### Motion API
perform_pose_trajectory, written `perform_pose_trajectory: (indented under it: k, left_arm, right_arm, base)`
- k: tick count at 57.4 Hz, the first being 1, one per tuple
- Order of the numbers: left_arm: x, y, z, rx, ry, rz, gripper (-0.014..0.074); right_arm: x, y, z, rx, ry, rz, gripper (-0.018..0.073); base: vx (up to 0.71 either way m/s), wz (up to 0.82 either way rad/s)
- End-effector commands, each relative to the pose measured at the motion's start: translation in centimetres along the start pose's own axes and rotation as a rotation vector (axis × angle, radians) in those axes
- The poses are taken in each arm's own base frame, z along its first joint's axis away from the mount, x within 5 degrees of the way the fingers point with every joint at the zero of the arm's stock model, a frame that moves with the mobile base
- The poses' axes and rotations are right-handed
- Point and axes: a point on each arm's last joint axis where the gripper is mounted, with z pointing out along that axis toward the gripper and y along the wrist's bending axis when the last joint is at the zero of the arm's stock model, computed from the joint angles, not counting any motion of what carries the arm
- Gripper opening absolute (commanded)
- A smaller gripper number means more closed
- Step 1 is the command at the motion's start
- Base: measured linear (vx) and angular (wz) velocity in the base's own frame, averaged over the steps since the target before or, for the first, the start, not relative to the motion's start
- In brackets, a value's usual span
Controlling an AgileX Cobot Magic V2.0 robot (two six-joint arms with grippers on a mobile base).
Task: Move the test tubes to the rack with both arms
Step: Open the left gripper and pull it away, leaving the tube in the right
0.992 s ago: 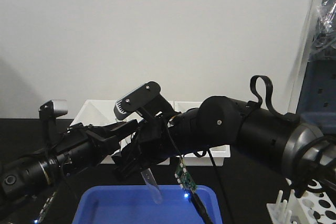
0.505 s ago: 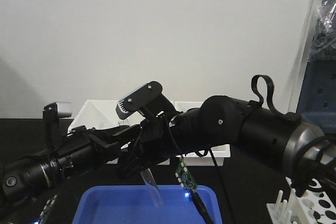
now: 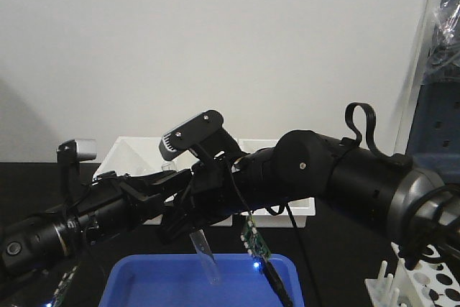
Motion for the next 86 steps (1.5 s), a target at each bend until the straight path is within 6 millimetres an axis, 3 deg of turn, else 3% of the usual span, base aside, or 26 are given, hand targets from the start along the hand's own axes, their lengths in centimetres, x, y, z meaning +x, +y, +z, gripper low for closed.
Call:
perform_pose_trajectory:
  k: [1, 10, 16, 27, 39, 51, 64, 76, 86]
  left_arm:
    - [-2.6, -1.9, -0.3, 0.086, -0.114, -0.001, 0.03]
    - [-3.0, -1.7, -0.3, 0.067, -0.167, -0.053, 0.0514]
    - [-3.5, -1.5, -0.4, 0.049, -0.212, -0.089, 0.0592]
    - [-3.6, -1.4, -0.5, 0.042, -0.226, -0.096, 0.0587]
    - [-5.3, -0.5, -1.7, 0.017, -0.33, -0.059, 0.0557]
    - [-7.9, -0.4, -4.2, -0.04, -0.407, 0.052, 0.0543]
    - [-10.5, -1.1, -7.2, -0.114, -0.452, 0.136, 0.0543]
    - [-10.9, -1.8, -8.7, -0.225, -0.349, 0.262, 0.0543]
    - [-10.7, -1.6, -8.7, -0.251, -0.327, 0.269, 0.0543]
  right_arm:
    - [-2.8, -0.3, -2.7, 0.048, -0.148, 0.006, -0.0009]
    - [-2.9, -0.4, -2.8, 0.06, -0.165, 0.005, -0.0009]
    - [-3.0, -0.5, -2.8, 0.07, -0.172, -0.001, -0.0009]
    - [-3.0, -1.7, -3.0, 0.114, -0.195, 0.015, -0.0009]
    - [-2.1, -5.2, -4.1, 0.191, -0.196, 0.08, -0.0009]
    - [-1.9, -9.7, -8.3, 0.343, -0.268, 0.122, -0.0009]
    - [-0.5, -11.9, -14.7, 0.514, -0.318, 0.086, -0.0009]
    - [4.4, -12.1, -19.4, 0.757, -0.409, 0.13, -0.0009]
    - [8.4, -10.1, -20.6, 0.845, -0.425, 0.145, -0.0009]
  base:
    - [0.0, 0.0]
    - [0.0, 0.0]
    - [0.0, 0.0]
    - [0.0, 0.0]
    - [0.0, 0.0]
    - [0.0, 0.0]
    - [0.0, 0.0]
    - [0.0, 0.0]
    - [0.0, 0.0]
